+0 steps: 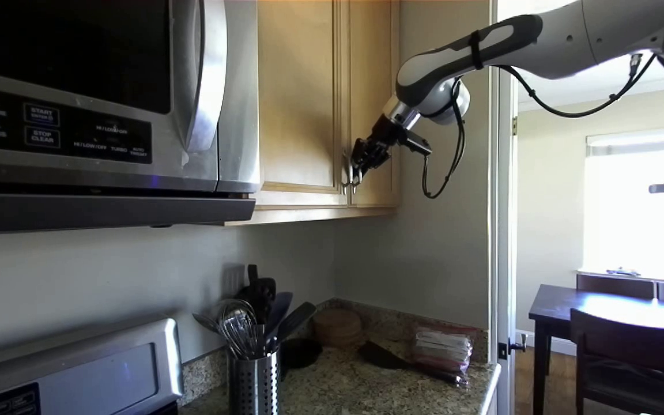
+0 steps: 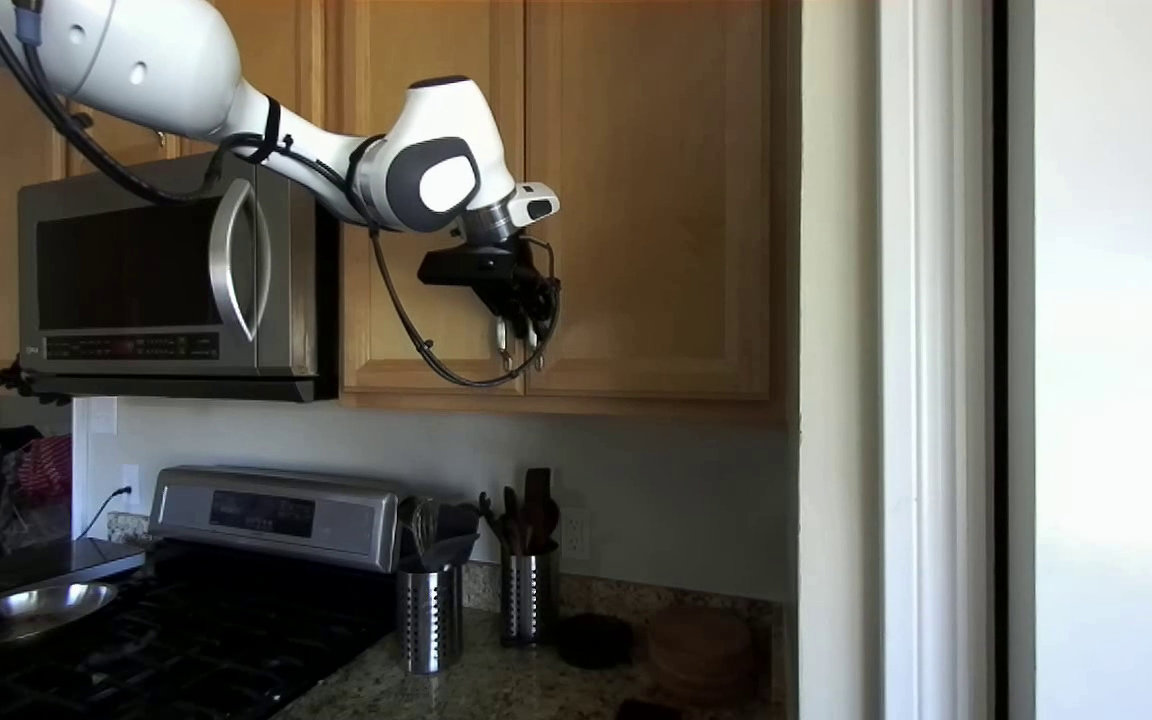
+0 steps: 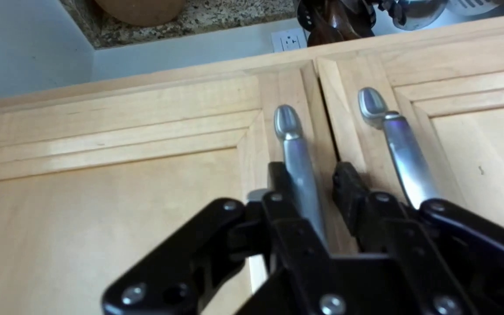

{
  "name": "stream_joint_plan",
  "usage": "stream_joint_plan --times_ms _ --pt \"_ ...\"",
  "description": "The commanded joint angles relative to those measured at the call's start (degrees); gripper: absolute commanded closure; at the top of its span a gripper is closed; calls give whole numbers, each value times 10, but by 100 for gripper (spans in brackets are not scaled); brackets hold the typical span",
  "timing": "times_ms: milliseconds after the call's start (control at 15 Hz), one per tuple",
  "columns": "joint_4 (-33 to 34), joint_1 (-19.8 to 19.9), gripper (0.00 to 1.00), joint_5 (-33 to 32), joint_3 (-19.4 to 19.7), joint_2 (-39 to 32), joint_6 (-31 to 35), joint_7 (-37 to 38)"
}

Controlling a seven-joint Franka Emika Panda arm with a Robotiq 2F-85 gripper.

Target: Open the top right cupboard door

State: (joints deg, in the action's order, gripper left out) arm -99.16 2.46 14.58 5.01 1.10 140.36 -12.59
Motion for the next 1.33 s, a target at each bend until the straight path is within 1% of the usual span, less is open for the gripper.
stream_joint_plan --times_ms 0,67,400,467,600,800,1267 --pt "10 7 91 20 0 -1 7 -27" --pt "8 7 89 21 1 0 7 -37" --pt "5 12 89 27 7 -1 -1 -104" --pt "5 13 94 33 9 -1 -9 -125" --pt "3 16 91 45 12 0 -26 -167" --pt "-2 22 91 50 19 4 -50 -198" --pt "-25 37 91 -8 39 29 -100 -199"
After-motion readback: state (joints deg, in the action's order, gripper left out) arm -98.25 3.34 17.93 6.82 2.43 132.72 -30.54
